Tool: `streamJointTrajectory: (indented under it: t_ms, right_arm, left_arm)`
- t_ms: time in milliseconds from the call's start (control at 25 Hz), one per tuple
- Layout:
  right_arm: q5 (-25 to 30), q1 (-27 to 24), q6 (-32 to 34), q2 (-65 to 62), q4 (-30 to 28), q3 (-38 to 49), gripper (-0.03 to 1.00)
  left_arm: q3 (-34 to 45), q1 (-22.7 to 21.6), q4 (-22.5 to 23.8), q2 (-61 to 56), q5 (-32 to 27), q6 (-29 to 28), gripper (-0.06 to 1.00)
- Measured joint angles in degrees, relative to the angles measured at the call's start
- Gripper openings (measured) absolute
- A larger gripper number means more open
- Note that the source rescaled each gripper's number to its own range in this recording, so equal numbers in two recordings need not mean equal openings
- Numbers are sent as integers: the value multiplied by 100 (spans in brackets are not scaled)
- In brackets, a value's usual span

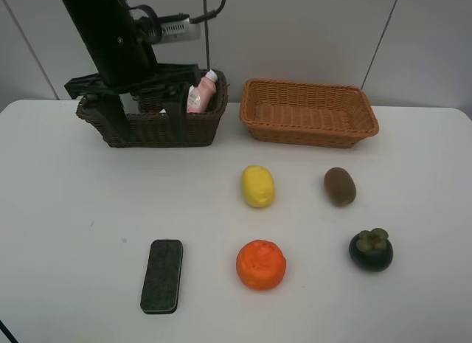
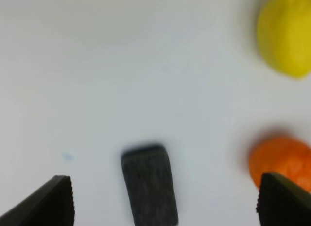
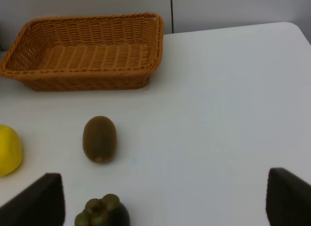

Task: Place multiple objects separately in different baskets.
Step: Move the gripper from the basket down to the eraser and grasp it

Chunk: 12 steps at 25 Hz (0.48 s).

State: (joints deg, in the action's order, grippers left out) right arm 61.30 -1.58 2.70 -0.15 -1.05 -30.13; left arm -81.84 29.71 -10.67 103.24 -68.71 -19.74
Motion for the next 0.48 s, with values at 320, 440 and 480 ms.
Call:
streamJointTrajectory:
  t_ms: [320,440,480]
  right_arm:
    - [0,0,0,0,0,0,98]
    - [0,0,0,0,0,0,98]
    - [0,0,0,0,0,0,98]
  left_arm:
    - [1457,1090,182,-134,-5,-929,99]
    - [1752,1290,217,-134,147,-1093,99]
    - [1834,1313,241,-138,328,-1109,99]
